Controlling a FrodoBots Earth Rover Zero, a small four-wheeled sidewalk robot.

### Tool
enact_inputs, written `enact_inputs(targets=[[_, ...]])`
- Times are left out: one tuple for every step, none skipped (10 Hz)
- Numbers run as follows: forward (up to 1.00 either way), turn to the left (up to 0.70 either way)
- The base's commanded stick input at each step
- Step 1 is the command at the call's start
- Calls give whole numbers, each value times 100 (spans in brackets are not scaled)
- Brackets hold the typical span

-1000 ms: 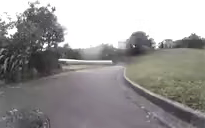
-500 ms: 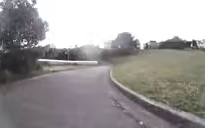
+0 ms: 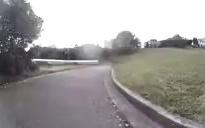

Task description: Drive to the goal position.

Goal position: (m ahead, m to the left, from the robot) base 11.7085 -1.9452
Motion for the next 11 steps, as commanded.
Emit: enact_inputs(targets=[[100,22],[100,12],[100,0],[100,0],[100,0],[100,0],[100,0],[100,2],[100,4],[100,3],[100,1]])
